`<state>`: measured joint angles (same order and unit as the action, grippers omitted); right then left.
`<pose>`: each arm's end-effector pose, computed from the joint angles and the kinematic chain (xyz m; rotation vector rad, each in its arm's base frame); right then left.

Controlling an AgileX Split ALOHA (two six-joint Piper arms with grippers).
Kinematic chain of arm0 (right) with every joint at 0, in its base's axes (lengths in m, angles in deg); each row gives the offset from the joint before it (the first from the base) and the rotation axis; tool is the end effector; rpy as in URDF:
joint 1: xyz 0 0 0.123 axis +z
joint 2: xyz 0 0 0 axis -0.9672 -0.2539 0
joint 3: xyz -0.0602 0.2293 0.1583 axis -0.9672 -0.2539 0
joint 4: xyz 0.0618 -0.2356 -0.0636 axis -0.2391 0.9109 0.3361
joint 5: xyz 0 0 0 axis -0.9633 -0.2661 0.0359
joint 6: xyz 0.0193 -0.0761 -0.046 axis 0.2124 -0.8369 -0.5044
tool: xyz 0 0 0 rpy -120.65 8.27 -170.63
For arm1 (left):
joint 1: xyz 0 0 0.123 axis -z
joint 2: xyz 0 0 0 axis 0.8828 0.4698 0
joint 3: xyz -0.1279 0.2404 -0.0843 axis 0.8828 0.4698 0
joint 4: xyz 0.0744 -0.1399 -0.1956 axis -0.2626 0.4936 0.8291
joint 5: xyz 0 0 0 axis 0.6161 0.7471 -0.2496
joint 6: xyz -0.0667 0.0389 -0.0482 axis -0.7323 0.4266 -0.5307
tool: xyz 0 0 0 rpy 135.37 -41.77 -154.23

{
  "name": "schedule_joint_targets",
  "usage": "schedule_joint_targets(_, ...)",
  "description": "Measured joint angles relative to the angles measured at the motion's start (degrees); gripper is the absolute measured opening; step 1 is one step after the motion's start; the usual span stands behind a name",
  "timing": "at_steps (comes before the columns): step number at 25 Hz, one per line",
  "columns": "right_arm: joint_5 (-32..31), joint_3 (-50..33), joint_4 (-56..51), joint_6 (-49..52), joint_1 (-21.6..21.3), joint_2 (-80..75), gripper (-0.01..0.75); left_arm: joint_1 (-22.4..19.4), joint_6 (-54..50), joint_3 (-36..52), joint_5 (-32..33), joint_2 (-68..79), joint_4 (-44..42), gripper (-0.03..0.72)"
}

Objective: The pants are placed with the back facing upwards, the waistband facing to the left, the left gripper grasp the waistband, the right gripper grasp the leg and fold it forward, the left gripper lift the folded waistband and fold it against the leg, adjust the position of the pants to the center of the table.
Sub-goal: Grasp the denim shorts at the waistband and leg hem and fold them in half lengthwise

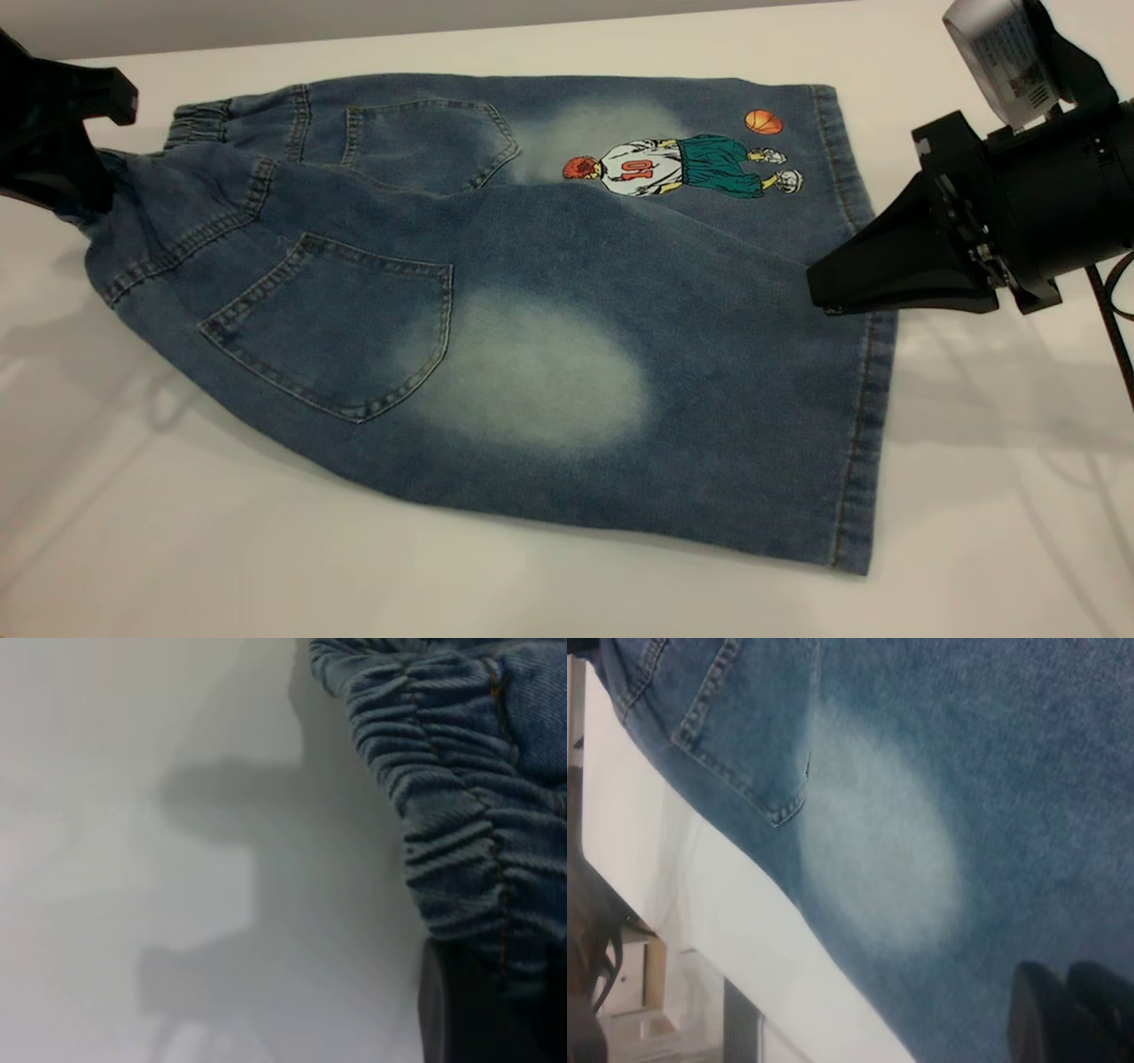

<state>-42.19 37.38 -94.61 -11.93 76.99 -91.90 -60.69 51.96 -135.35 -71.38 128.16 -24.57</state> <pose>0.2713 0.0806 0.0675 -0.1611 2.5766 1.2968 0.3215 -0.0081 0.1322 -0.0900 2.7098 -0.0469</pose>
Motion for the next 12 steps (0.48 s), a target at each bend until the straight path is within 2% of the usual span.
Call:
schedule_joint_targets(3, -1.83, 0.0, 4.48, 0.7, 0.0, -0.06, 0.04, 0.0, 0.0, 0.0, 0.0, 0.0, 0.0, 0.162)
schedule_joint_targets(5, -3.01, -0.05, 8.48, 3.56, 0.05, -0.06, 0.094, 0.0, 0.04, 0.0, 0.0, 0.0, 0.0, 0.162)
schedule_joint_targets(8, -5.1, -0.75, 12.49, 8.08, 0.05, -0.06, 0.241, 0.0, 0.04, 0.0, 0.0, 0.0, 0.0, 0.162)
schedule_joint_targets(12, -5.76, -3.24, 12.73, 11.69, 1.38, -0.06, 0.438, 0.0, 0.04, 0.0, 0.0, 0.0, 0.0, 0.162)
